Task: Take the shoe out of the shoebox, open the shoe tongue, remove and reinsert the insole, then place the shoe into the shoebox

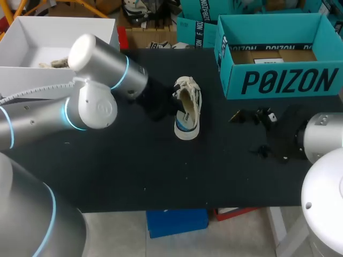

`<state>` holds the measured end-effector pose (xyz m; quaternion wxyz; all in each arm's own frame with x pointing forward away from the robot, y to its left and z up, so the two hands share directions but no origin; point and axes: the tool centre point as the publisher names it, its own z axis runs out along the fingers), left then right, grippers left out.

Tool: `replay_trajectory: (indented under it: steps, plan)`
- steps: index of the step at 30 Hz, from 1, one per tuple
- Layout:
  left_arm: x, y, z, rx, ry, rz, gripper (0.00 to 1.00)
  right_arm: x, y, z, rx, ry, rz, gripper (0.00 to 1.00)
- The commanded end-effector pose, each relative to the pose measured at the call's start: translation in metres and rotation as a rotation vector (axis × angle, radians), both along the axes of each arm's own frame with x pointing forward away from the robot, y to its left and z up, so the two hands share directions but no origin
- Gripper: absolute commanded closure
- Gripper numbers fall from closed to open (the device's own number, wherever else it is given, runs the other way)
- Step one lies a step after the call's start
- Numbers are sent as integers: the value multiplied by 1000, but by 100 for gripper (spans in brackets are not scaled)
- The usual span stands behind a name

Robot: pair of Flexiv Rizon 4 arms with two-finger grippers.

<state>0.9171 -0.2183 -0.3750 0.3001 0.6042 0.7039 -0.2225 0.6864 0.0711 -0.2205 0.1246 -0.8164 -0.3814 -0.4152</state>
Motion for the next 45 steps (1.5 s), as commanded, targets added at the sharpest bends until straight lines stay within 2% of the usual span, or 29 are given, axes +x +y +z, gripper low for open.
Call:
replay_trajectory:
  steps: [1, 5, 13, 23, 26, 27, 28, 29, 30, 40, 45]
  plan:
    - [9, -6, -10, 4, -14, 18, 100, -7, -9, -1, 51, 42, 59, 0]
    - [16, -7, -16, 19, -24, 53, 100, -7, -9, -1, 51, 42, 59, 0]
    - [28, -5, -13, 11, -41, 110, 100, -7, -9, -1, 51, 42, 59, 0]
    - [32, -7, -12, 17, -42, 129, 100, -7, -9, -1, 51, 42, 59, 0]
    - [27, -7, -10, 12, -33, 125, 100, -7, -9, -1, 51, 42, 59, 0]
    - [24, -6, -7, 2, -32, 120, 97, -7, -9, -1, 51, 42, 59, 0]
    - [21, -6, -5, -3, -30, 116, 55, -7, -9, -1, 51, 42, 59, 0]
    - [19, -6, -3, -10, -27, 112, 23, -7, -9, -1, 51, 42, 59, 0]
    - [16, -4, 0, -15, -27, 110, 1, -7, -9, -1, 51, 42, 59, 0]
    - [-5, 6, 32, -65, -67, 90, 0, -7, -9, -1, 51, 42, 59, 0]
    - [-15, 4, 36, -83, -70, 80, 0, -7, -9, -1, 51, 42, 59, 0]
